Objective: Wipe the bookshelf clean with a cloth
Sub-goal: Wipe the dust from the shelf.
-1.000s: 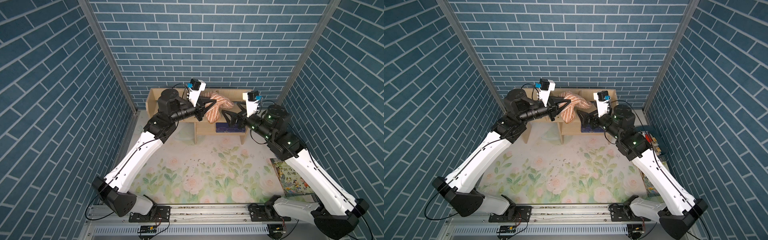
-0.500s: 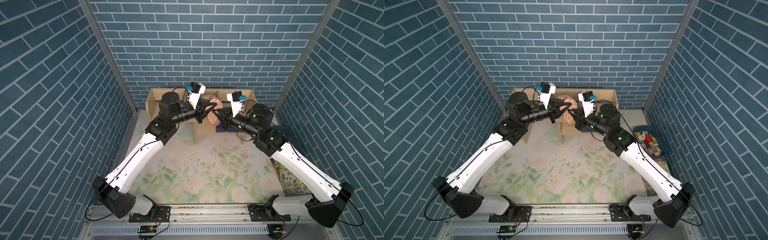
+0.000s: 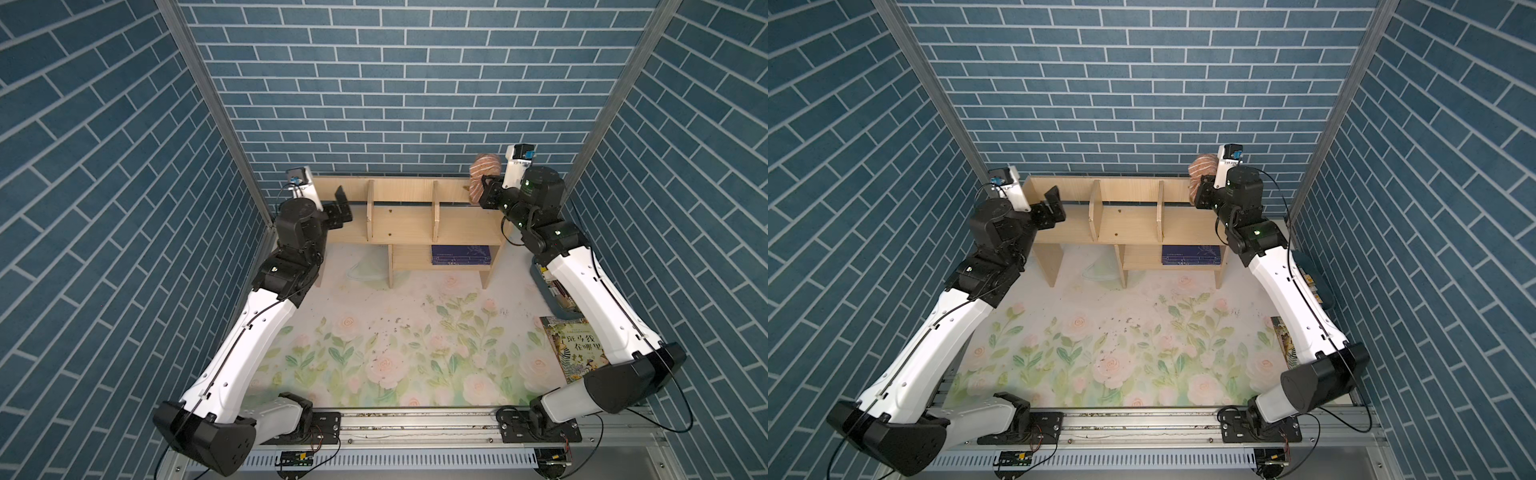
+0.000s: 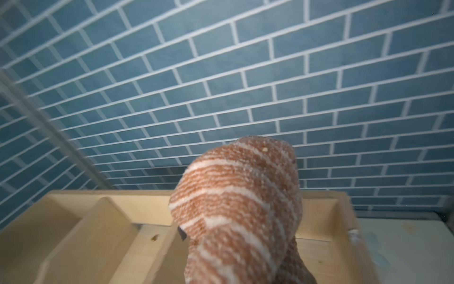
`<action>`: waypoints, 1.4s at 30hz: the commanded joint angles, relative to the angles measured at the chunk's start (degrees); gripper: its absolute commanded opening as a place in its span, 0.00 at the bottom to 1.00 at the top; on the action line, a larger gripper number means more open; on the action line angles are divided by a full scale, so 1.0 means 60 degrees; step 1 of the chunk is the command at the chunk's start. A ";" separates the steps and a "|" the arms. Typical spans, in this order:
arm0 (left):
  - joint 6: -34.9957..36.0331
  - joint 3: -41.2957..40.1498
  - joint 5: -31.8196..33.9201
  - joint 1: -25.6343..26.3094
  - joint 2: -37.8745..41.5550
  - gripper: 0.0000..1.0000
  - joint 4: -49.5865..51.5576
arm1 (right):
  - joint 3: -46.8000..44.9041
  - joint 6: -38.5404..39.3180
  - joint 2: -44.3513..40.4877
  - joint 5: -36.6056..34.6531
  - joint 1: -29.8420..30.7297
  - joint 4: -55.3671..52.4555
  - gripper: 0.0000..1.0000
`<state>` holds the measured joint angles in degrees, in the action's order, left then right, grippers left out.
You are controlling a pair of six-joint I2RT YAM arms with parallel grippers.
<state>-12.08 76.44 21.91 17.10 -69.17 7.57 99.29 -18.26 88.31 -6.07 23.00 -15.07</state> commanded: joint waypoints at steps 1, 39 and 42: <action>-0.0563 -0.0907 0.0593 -0.0838 0.0334 1.00 0.0126 | 0.0672 -0.0004 0.0546 -0.1113 0.0073 -0.1084 0.00; -0.0888 -0.2941 -0.2801 -0.1928 -0.0570 0.95 -0.2998 | 0.0555 0.0378 0.0229 -0.1587 -0.0927 -0.2263 0.00; -0.0908 -0.2981 -0.2927 -0.1928 -0.0565 0.93 -0.3057 | 0.0345 0.0324 0.0197 -0.1360 -0.0926 -0.2141 0.00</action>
<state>-17.39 59.37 5.96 5.85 -72.75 -8.97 102.67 -16.19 89.93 -13.34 17.85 -29.08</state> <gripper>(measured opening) 0.936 0.073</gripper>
